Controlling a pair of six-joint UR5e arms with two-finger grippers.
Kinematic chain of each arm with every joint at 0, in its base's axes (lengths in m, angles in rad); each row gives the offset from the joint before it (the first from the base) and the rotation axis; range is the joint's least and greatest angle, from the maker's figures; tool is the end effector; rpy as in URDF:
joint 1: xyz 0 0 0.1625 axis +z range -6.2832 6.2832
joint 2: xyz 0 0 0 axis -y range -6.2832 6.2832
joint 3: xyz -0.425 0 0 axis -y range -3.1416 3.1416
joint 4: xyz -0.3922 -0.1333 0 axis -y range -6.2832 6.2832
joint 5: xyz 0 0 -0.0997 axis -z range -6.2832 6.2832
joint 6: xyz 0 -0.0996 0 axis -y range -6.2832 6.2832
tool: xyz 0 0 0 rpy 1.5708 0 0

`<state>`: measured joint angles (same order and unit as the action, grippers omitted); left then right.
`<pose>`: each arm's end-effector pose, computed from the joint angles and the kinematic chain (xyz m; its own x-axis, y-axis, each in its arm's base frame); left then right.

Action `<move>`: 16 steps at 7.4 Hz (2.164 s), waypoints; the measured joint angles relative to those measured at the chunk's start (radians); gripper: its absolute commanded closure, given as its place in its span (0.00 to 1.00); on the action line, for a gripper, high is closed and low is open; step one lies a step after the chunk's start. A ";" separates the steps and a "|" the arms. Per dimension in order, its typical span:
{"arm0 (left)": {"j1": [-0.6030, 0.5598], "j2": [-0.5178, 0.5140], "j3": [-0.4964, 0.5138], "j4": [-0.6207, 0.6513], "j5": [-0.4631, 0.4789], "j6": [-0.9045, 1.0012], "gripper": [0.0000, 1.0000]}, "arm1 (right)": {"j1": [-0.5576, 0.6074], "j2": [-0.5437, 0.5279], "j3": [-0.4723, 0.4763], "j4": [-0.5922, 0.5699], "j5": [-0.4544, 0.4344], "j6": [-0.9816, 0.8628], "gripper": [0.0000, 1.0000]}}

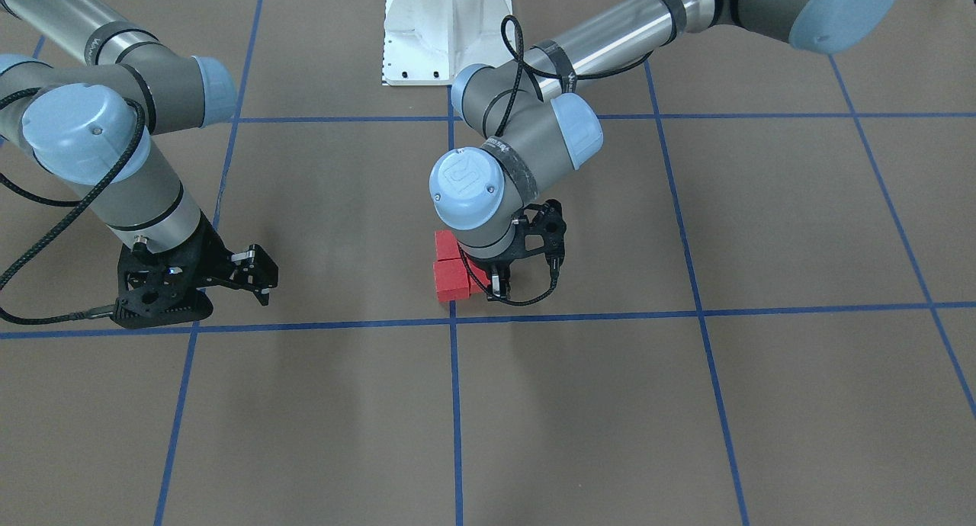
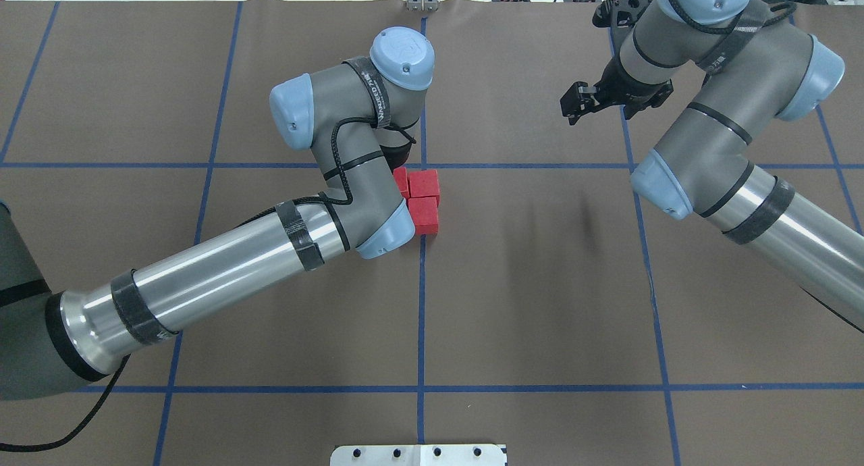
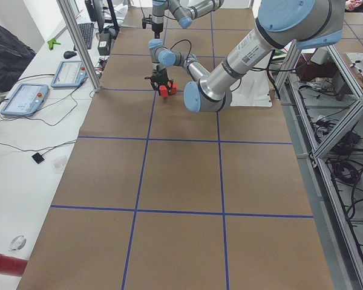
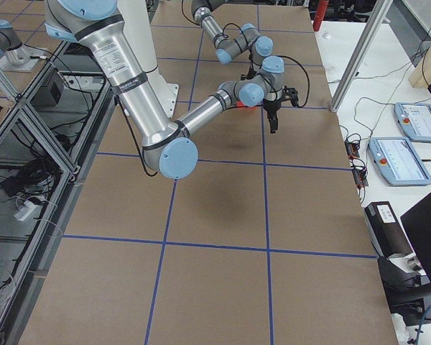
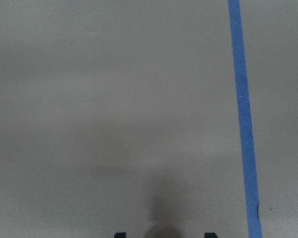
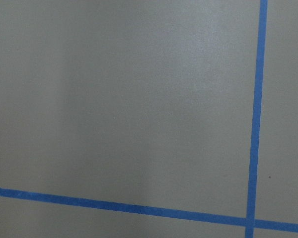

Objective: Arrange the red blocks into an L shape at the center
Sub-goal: 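Hold the left gripper on the placed cube and open it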

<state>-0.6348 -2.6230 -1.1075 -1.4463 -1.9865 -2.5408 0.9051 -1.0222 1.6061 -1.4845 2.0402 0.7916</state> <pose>0.6092 -0.5643 0.1921 0.0796 -0.9958 0.0446 0.8182 0.0397 -0.5736 -0.3519 -0.5910 0.3166 0.7153 -0.1038 0.6910 -0.0355 0.9822 0.1843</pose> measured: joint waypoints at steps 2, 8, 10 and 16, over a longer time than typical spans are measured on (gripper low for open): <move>0.001 0.000 0.000 0.000 0.000 0.000 0.55 | 0.000 0.000 0.000 0.000 0.000 0.000 0.01; 0.001 0.000 0.000 0.001 0.000 0.001 0.27 | 0.000 0.002 0.000 0.000 0.000 0.000 0.01; 0.001 0.000 0.000 0.001 0.000 0.001 0.26 | -0.001 0.004 -0.001 0.000 0.000 0.000 0.01; 0.005 0.001 0.003 -0.014 0.000 -0.002 0.22 | -0.001 0.006 -0.001 0.000 0.000 0.001 0.01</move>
<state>-0.6295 -2.6223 -1.1045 -1.4605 -1.9865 -2.5425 0.9043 -1.0161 1.6056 -1.4849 2.0402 0.7928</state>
